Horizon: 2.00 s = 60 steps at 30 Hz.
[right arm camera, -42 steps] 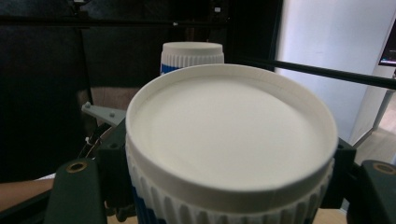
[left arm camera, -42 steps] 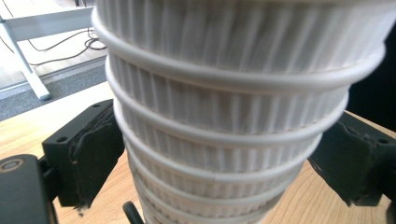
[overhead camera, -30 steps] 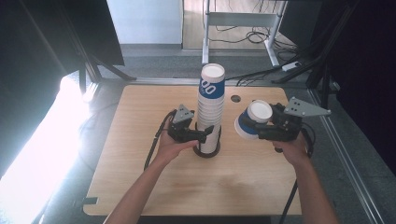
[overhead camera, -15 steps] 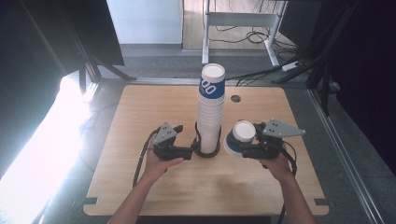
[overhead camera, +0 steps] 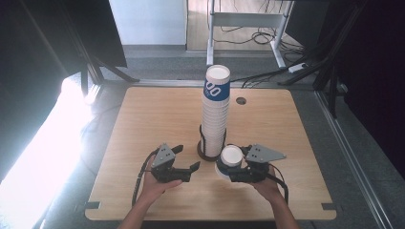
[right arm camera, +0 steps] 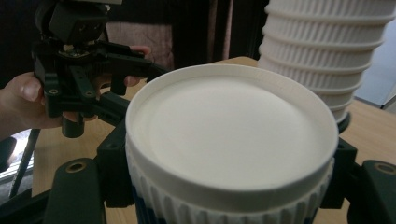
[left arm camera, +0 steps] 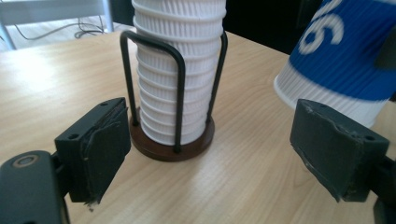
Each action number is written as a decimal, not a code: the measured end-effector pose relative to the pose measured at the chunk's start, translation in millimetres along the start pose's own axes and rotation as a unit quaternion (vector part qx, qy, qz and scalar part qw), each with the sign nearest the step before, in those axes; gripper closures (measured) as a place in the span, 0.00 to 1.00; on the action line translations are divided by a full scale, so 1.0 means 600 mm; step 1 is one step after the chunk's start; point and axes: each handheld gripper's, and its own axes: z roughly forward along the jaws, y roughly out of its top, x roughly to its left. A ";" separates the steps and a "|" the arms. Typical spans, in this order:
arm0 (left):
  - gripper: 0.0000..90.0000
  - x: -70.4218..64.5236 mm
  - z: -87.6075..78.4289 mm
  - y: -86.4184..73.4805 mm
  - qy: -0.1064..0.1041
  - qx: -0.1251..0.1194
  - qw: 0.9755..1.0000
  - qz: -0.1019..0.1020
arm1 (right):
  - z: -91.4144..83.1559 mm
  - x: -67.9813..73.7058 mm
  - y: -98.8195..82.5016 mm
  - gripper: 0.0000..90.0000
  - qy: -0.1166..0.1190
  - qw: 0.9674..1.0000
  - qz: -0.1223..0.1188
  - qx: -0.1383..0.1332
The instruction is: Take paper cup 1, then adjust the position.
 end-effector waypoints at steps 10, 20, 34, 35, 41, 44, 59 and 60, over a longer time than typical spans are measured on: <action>0.14 -0.006 -0.008 -0.010 -0.009 0.008 1.000 0.006 | 0.011 0.009 -0.013 0.30 0.016 1.000 0.010 0.003; 0.10 -0.025 -0.012 -0.002 -0.051 0.010 0.999 0.013 | 0.017 0.009 -0.011 0.30 0.016 1.000 0.018 -0.007; 0.06 -0.062 0.010 0.008 -0.082 0.014 0.996 0.025 | 0.022 0.017 -0.010 0.30 0.007 1.000 0.027 -0.012; 0.06 -0.065 0.012 0.010 -0.083 0.014 0.996 0.026 | 0.025 0.019 -0.010 0.30 0.007 1.000 0.025 -0.012; 0.05 -0.075 0.032 0.009 -0.088 0.026 0.995 0.032 | 0.038 0.024 -0.012 0.30 0.005 1.000 0.029 -0.008; 0.05 -0.081 0.040 0.007 -0.091 0.031 0.995 0.036 | 0.042 0.028 -0.013 0.30 0.008 0.999 0.031 -0.007; 0.20 -0.099 0.062 0.001 -0.077 0.021 0.995 0.057 | 0.047 0.044 -0.008 0.29 0.019 1.000 0.022 -0.009; 0.20 -0.100 0.062 0.001 -0.076 0.020 0.995 0.059 | 0.047 0.044 -0.007 0.29 0.020 0.999 0.023 -0.010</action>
